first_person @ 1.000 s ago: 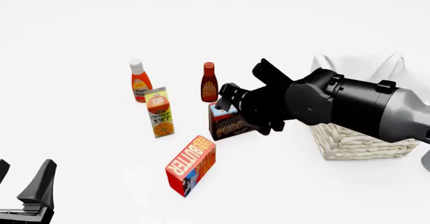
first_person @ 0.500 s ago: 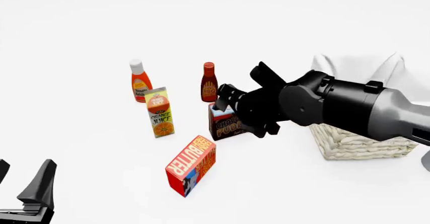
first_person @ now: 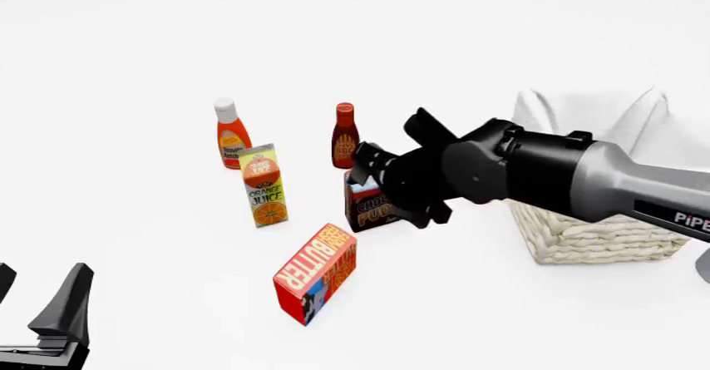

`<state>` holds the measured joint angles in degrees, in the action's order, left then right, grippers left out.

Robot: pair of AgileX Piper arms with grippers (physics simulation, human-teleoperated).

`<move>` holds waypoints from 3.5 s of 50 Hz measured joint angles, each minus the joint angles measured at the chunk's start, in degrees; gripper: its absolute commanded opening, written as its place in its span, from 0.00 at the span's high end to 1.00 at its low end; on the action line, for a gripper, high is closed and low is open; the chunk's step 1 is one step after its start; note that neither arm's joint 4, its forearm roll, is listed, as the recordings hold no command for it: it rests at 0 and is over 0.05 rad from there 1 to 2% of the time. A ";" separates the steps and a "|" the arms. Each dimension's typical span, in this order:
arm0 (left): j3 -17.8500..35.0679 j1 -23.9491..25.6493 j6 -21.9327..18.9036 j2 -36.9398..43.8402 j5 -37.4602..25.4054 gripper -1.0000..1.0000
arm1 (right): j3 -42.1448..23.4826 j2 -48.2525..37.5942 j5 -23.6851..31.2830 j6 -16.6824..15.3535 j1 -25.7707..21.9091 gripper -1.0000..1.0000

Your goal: Pick the butter and place it in the basket.

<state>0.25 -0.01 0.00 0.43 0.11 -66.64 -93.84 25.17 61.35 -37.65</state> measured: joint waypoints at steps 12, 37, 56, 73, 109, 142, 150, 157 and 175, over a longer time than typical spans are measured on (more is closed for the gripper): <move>0.00 0.00 0.00 0.00 0.00 0.00 | -0.71 -1.81 -0.38 0.56 -0.08 0.00; 0.00 0.00 0.00 0.00 0.00 0.00 | -1.63 -4.19 -0.54 1.85 -0.70 0.00; 0.00 0.00 0.00 0.00 0.00 0.00 | -5.18 -6.96 2.67 0.16 -1.74 0.00; 0.00 0.00 0.00 0.00 0.00 0.00 | -6.83 -8.46 3.86 0.14 -2.83 0.00; 0.00 0.01 0.00 0.00 0.00 0.00 | -5.12 -8.32 2.35 3.35 -3.03 0.00; 0.00 0.00 0.00 0.00 0.00 0.00 | -3.04 -10.13 -0.18 6.04 -3.50 0.00; 0.00 0.00 0.00 0.00 0.00 0.00 | -3.20 -10.59 -0.51 6.67 -3.44 0.00; 0.00 0.00 0.00 0.00 0.00 0.00 | -3.05 -10.91 -1.01 7.31 -3.36 0.00; 0.00 0.00 0.00 0.00 0.00 0.00 | -2.65 -11.86 -1.95 8.80 -3.43 0.00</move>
<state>0.25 0.00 0.00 0.43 0.11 -69.28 -105.70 23.22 70.15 -41.09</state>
